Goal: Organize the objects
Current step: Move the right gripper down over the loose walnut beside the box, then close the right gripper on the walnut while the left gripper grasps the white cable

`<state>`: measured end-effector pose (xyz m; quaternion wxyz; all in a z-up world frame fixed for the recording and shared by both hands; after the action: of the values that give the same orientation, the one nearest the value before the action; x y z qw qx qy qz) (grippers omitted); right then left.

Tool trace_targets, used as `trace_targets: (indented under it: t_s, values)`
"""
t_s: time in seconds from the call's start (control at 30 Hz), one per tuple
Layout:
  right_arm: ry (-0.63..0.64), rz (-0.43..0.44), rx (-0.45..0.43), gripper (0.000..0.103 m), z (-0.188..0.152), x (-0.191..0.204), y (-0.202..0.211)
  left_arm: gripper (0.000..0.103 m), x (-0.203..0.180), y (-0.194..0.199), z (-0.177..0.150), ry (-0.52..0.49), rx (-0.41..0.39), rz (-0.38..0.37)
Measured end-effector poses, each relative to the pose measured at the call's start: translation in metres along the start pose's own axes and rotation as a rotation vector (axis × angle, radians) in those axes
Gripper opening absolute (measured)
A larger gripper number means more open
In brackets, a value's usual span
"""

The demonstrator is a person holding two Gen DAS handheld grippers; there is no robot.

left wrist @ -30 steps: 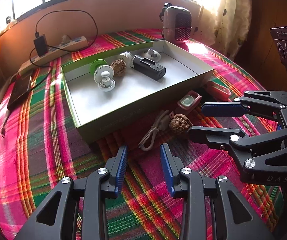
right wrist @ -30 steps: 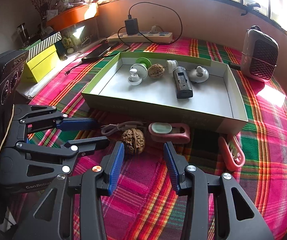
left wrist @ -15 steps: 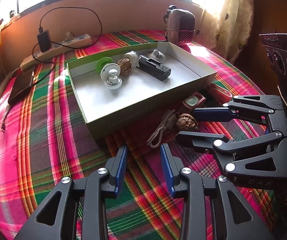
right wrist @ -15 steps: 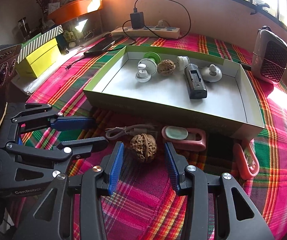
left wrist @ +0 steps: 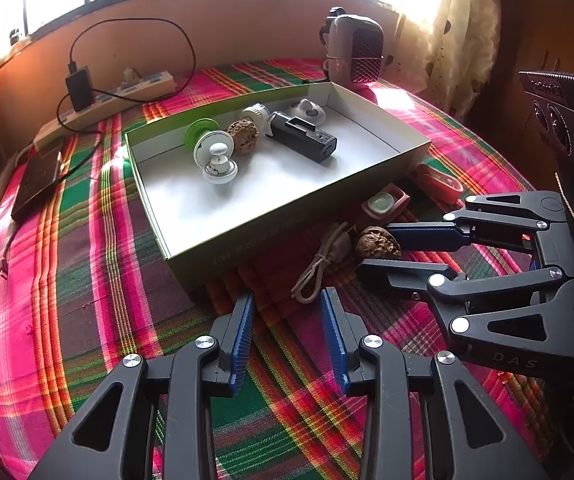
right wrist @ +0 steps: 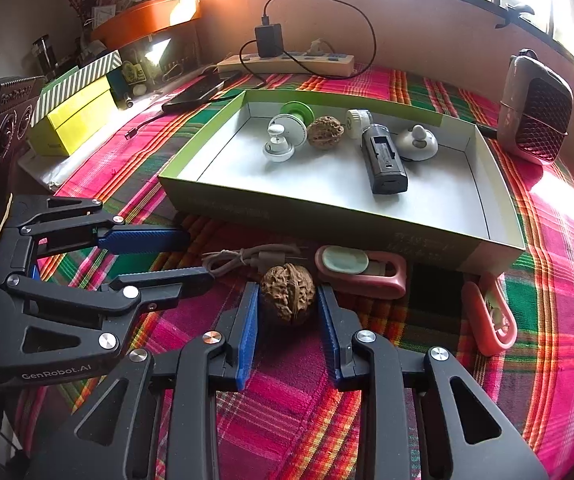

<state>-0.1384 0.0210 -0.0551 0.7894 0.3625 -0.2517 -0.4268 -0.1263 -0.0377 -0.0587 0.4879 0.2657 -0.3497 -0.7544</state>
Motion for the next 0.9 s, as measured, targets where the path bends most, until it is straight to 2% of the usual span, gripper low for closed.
trace_targets:
  t_s: [0.9]
  values:
    - [-0.047, 0.008, -0.010, 0.030, -0.012, -0.030, 0.015, 0.032, -0.028, -0.023, 0.027, -0.074, 0.019, -0.008]
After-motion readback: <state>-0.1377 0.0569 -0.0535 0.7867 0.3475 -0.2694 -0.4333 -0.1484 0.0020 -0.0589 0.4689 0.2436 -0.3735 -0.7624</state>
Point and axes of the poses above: each gripper's, at about its wrist camera, not at the fingertips, and y roughly against the way its jaws point, x to its left, z to its top, the point moved 8 cm from there along -y, roughly the way its jaws point, and after that the axes turned 1 degree about z, right-handed, at the moved point
